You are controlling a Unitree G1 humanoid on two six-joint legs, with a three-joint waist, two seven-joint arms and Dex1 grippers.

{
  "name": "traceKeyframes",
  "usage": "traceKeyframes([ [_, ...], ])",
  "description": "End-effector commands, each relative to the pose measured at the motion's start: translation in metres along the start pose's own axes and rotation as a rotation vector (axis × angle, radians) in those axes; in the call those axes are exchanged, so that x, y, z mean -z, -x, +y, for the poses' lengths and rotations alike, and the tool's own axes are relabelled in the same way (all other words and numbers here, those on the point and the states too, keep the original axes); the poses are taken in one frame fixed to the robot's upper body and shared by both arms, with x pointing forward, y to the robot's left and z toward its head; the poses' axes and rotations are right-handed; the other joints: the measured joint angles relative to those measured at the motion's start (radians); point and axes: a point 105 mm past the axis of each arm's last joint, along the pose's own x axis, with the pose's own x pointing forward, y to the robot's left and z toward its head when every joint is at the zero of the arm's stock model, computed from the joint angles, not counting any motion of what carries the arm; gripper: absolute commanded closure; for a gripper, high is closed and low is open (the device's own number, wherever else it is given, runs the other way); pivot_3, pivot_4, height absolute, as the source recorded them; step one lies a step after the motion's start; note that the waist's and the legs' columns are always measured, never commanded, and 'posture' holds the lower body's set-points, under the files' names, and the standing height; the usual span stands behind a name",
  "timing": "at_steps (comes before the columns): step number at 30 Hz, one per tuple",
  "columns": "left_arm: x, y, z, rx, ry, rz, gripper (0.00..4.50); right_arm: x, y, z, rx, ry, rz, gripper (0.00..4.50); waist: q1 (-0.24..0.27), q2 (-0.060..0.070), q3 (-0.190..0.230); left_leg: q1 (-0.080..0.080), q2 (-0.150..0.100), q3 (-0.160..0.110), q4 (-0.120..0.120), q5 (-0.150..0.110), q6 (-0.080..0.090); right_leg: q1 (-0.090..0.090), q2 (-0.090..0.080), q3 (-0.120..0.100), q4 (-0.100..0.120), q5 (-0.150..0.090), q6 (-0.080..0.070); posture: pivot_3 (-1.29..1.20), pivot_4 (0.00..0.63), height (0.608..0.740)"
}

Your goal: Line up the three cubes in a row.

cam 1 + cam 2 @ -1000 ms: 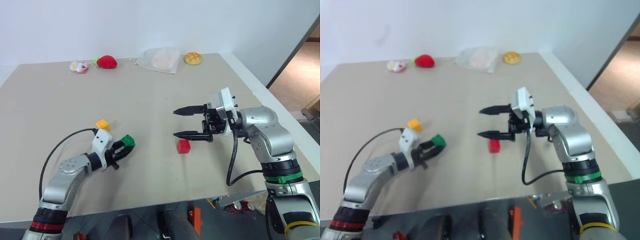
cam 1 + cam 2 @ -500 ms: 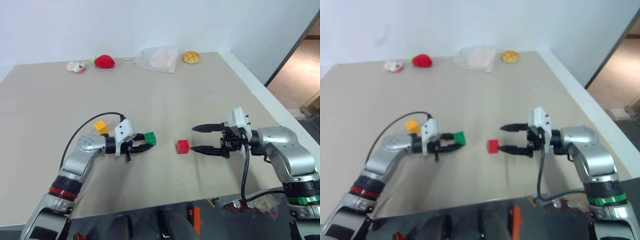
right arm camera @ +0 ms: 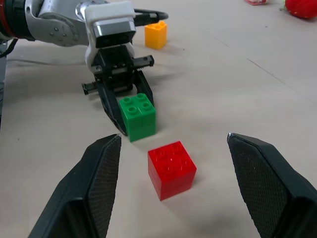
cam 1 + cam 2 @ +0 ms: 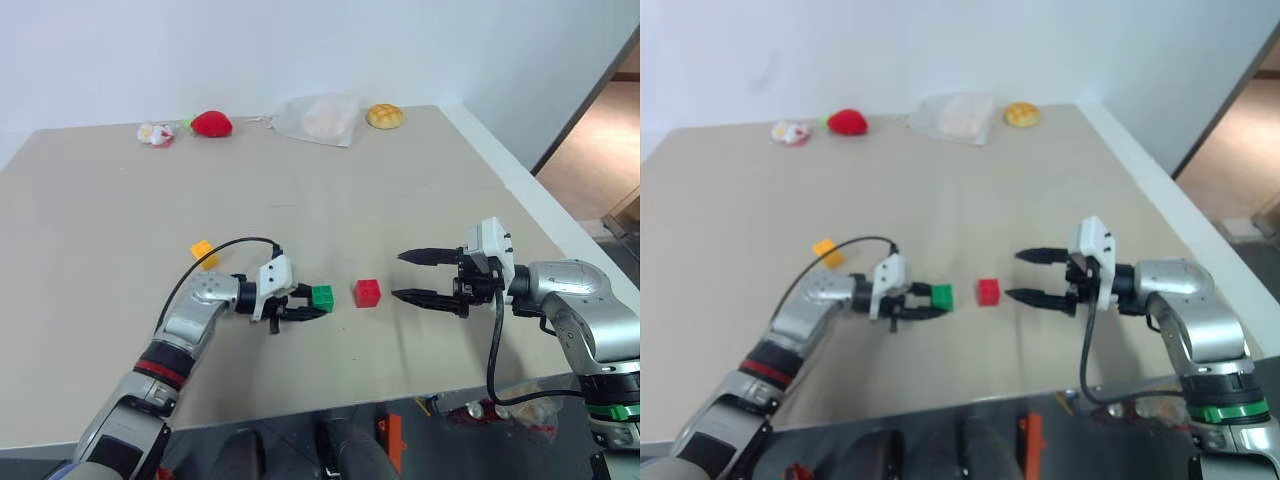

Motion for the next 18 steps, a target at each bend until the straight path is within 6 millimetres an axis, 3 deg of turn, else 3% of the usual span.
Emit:
traceKeyframes([
  [1,-0.004,0.003,0.011,-0.037,-0.022,-0.003,3.19,-0.016,-0.001,-0.001,0.000,0.058,-0.035,0.96,0.000,0.000,0.000,0.000,0.000,0.000,0.001,0.000,0.000,0.000,0.000,0.001,0.000,0.000,0.000,0.00,0.150,0.740],
  [9,0.001,0.012,0.009,-0.038,-0.020,0.006,3.19,-0.018,-0.003,-0.003,-0.003,0.059,-0.041,0.96,-0.004,0.000,0.000,0.001,-0.001,0.001,0.002,0.002,0.002,0.000,0.001,0.005,0.000,0.000,0.000,0.00,0.150,0.740],
  [11,0.002,0.013,0.007,-0.028,0.009,0.002,2.18,-0.019,-0.003,-0.004,-0.003,0.059,-0.041,0.96,-0.005,0.000,0.000,0.001,-0.001,0.001,0.001,0.002,0.002,0.000,0.002,0.005,0.000,0.000,0.000,0.00,0.150,0.740],
  [15,0.001,0.015,0.013,-0.088,-0.014,0.002,0.78,-0.021,-0.004,-0.005,-0.005,0.060,-0.046,0.96,-0.005,0.000,0.000,0.002,0.000,0.001,0.000,0.002,0.002,0.000,0.002,0.005,0.000,0.002,0.003,0.00,0.150,0.740],
  [16,0.000,0.017,0.013,-0.090,-0.003,-0.005,0.50,-0.021,-0.005,-0.005,-0.006,0.060,-0.047,0.96,-0.005,0.000,0.000,0.002,0.000,0.001,0.000,0.002,0.002,0.000,0.002,0.005,0.000,0.002,0.003,0.00,0.150,0.740],
  [18,0.002,0.024,0.012,-0.089,0.026,-0.002,0.50,-0.022,-0.005,-0.006,-0.007,0.058,-0.052,0.96,-0.006,0.000,0.000,0.002,0.000,0.001,0.000,0.002,0.002,0.000,0.003,0.005,0.000,0.002,0.003,0.00,0.150,0.740],
])
